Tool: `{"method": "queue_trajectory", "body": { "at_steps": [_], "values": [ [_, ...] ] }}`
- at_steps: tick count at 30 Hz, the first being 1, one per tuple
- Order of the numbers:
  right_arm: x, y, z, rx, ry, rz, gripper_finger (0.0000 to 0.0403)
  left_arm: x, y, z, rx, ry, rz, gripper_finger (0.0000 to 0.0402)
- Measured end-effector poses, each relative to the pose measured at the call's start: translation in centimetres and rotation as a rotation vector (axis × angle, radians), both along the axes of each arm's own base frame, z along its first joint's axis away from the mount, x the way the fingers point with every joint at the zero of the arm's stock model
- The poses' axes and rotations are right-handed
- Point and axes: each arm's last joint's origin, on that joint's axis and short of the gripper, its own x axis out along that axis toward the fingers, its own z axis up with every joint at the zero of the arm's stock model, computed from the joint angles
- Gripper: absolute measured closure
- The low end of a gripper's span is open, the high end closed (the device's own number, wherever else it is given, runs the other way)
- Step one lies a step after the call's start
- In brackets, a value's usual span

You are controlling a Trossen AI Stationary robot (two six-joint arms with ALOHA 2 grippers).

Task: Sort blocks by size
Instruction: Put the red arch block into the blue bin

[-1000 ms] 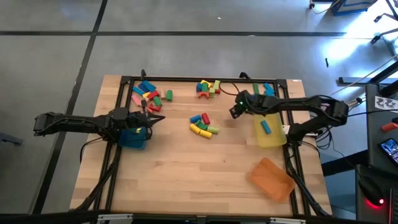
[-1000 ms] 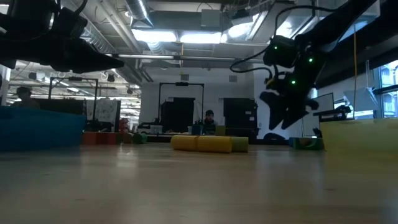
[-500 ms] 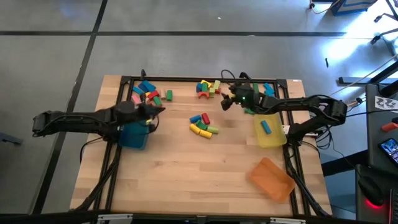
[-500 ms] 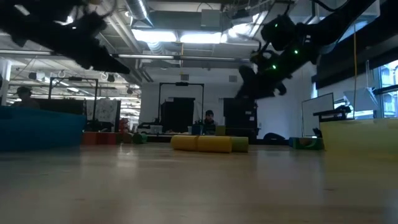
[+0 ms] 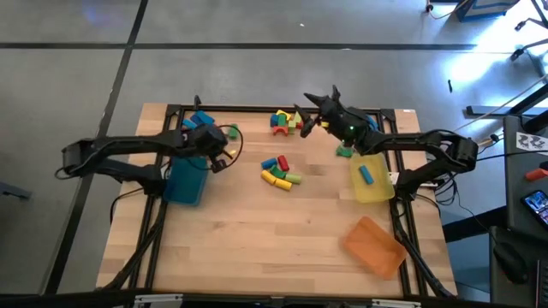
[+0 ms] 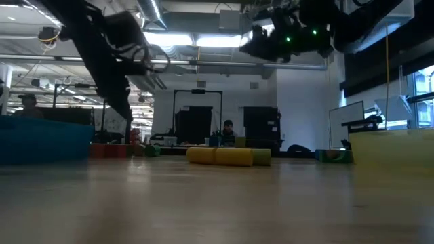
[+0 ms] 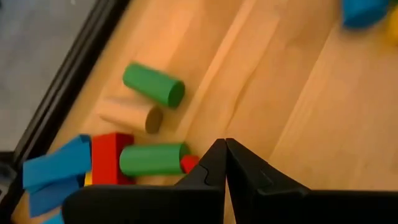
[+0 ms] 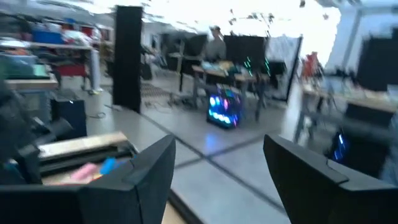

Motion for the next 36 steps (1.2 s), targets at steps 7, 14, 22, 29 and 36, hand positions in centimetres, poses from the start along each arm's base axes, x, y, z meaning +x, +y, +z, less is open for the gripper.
{"method": "queue_trajectory", "body": {
  "at_steps": [7, 14, 22, 29, 36],
  "values": [
    [0.7, 0.1, 1.5, -0.043, 0.003, 0.123, 0.0155, 0.4, 1.6, -0.8, -0.048, 0.111, 0.058, 0.0397],
    [0.8, 0.2, 0.9, -0.018, 0.061, 0.159, 0.0155, -0.3, 3.1, -2.2, -0.104, 0.209, 0.117, 0.0318],
    [0.8, 0.2, 0.8, -0.011, 0.072, 0.160, 0.0155, -0.1, 4.0, -4.3, -0.122, 0.357, 0.025, 0.0250],
    [0.8, 0.2, 0.7, -0.003, 0.083, 0.161, 0.0155, 0.5, 4.3, -5.5, -0.132, 0.380, -0.008, 0.0245],
    [0.8, 0.2, 0.4, 0.012, 0.112, 0.162, 0.0155, 0.6, 4.4, -6.0, -0.142, 0.417, -0.056, 0.0245]
  ]
}}
